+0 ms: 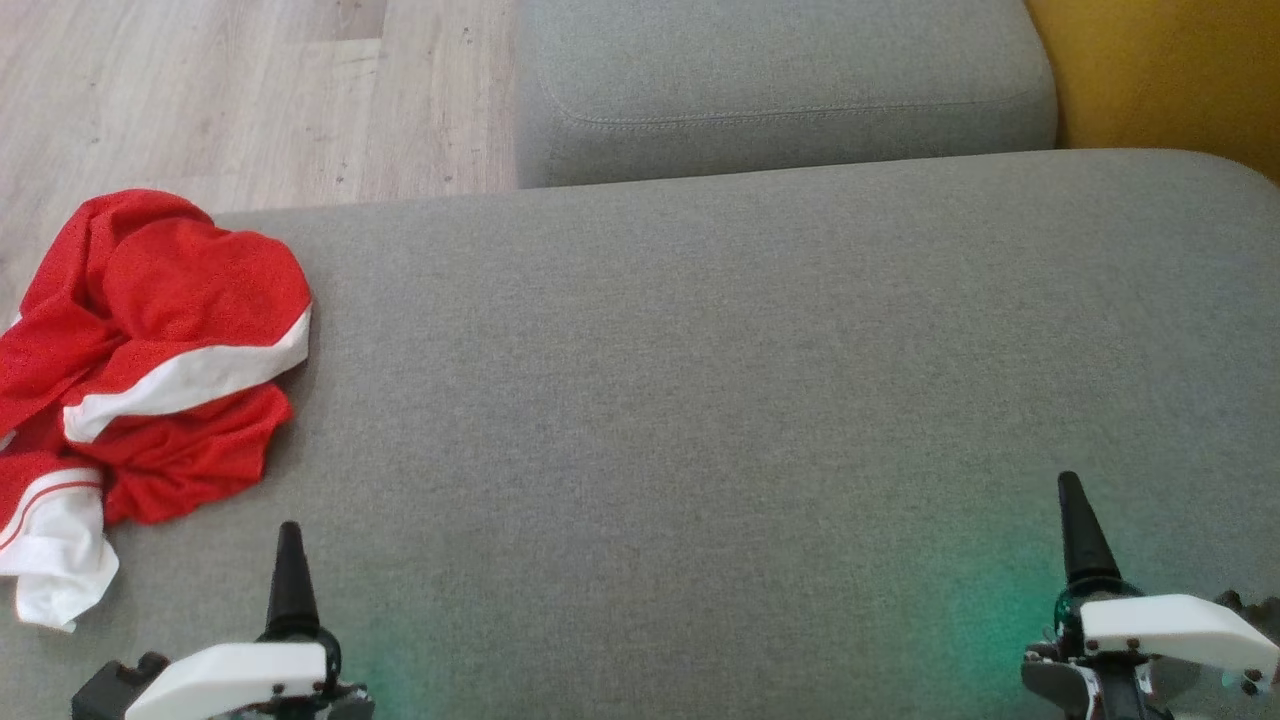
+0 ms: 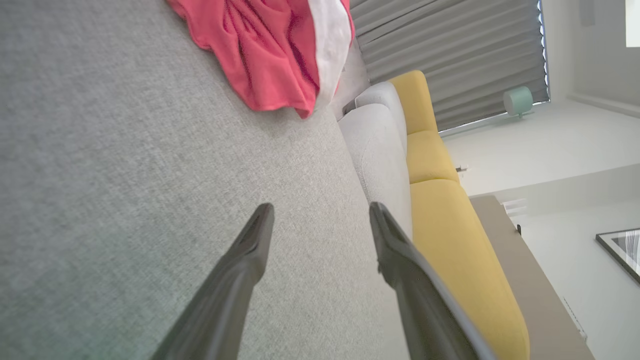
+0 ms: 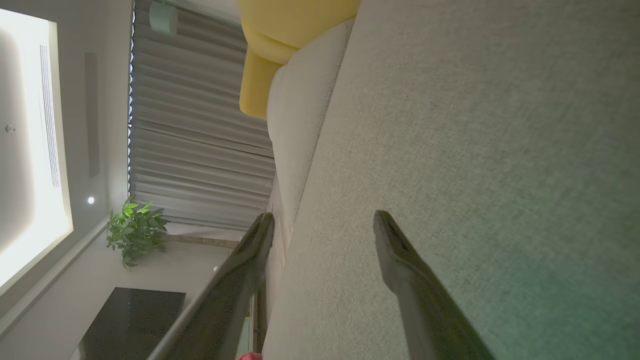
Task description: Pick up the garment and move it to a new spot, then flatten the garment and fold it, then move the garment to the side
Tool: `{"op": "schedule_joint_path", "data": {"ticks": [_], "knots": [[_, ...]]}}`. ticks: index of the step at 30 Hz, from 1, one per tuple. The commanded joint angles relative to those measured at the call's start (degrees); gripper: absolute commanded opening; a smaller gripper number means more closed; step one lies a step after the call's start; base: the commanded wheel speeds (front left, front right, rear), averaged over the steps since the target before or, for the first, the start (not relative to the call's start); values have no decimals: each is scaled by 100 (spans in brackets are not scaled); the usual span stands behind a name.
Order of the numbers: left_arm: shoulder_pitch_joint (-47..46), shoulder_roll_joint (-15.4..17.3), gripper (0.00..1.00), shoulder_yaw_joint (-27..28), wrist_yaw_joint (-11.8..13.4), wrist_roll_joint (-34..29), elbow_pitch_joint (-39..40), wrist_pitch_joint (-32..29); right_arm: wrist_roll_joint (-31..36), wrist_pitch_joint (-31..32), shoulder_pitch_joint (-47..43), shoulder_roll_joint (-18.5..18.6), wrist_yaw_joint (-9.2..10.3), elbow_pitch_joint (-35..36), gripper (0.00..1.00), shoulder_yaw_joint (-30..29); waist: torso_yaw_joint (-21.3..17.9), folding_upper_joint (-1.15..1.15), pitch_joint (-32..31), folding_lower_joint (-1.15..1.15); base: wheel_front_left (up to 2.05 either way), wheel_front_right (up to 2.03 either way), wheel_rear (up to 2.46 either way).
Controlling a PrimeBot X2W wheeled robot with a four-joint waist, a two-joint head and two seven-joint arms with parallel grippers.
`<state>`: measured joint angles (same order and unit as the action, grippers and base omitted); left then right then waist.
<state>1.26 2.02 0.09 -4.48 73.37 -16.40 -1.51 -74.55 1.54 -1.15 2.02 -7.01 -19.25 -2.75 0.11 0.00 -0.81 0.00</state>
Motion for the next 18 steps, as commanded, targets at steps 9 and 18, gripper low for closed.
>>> {"op": "schedule_joint_path", "data": {"ticks": [9, 18], "knots": [[-159, 45, 100, -117, 141, -853, 381, 200, 859, -194, 239, 40, -15, 305, 100, 214, 3, 0, -29, 0, 0, 0, 0], [-159, 55, 100, -278, 279, -1587, 508, 351, 1627, -347, 261, 45, -19, 388, 100, 359, 14, 0, -43, 0, 0, 0, 0]]}}
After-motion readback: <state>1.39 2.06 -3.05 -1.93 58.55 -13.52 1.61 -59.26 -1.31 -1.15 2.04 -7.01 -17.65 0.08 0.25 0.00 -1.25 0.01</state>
